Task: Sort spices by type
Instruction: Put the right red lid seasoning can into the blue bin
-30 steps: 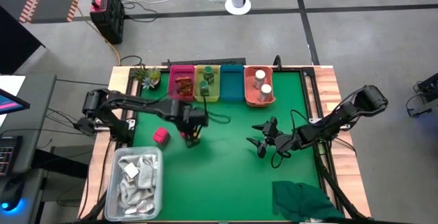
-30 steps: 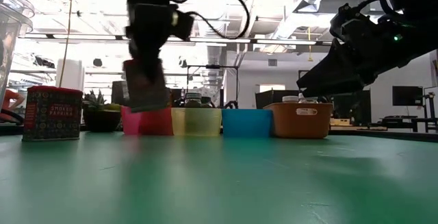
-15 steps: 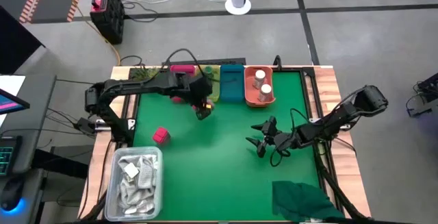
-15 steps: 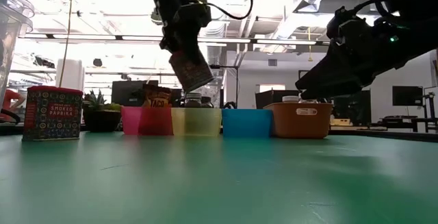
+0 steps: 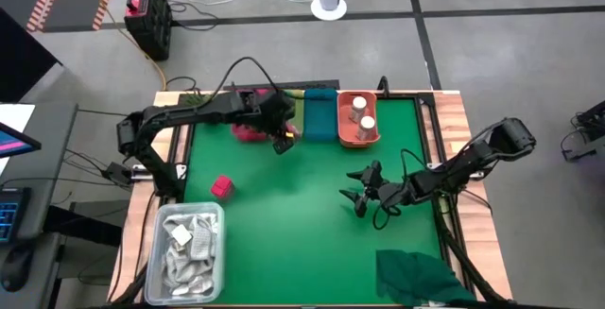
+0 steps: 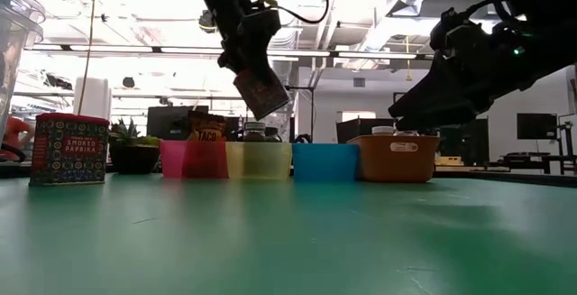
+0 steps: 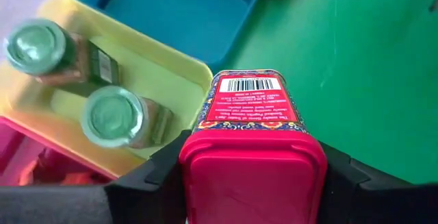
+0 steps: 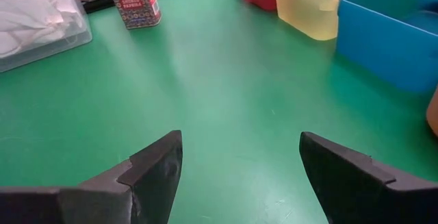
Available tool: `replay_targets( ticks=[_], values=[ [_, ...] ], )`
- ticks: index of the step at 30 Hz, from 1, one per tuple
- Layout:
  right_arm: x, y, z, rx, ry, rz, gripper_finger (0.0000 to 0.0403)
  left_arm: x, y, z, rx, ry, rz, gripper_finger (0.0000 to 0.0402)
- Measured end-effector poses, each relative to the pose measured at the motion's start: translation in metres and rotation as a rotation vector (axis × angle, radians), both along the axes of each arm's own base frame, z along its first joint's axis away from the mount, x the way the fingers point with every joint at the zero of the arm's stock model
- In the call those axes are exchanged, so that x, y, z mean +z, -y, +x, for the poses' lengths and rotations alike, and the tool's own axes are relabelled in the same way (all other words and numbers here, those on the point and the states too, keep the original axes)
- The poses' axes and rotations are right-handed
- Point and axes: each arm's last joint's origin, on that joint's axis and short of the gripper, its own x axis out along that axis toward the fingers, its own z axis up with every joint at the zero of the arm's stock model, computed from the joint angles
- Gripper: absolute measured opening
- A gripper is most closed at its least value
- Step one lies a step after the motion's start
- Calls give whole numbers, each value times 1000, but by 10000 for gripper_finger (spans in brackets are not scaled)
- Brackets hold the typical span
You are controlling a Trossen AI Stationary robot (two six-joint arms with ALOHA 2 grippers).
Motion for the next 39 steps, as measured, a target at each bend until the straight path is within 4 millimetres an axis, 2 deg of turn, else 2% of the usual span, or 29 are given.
replay_targets(
  ticks=[10,16,21,26,31,35,39],
  values=[
    [0,0,0,-1,1,-2,317,12,-20,4,2,110,42,206],
    [0,1,1,3,3,8,317,29,-41,36,-35,111,128,206],
    [0,0,0,11,1,14,317,31,-65,68,-96,103,227,206],
    [-1,-1,0,16,-6,15,317,19,-101,86,-95,73,241,206],
    [-2,-1,-1,14,-19,15,317,-13,-128,100,-112,50,168,206],
    [-3,-1,-2,10,-30,18,317,-40,-135,103,-154,-57,128,206],
    [-3,0,-1,9,-31,17,317,-57,-128,101,-226,-165,61,206]
  ],
)
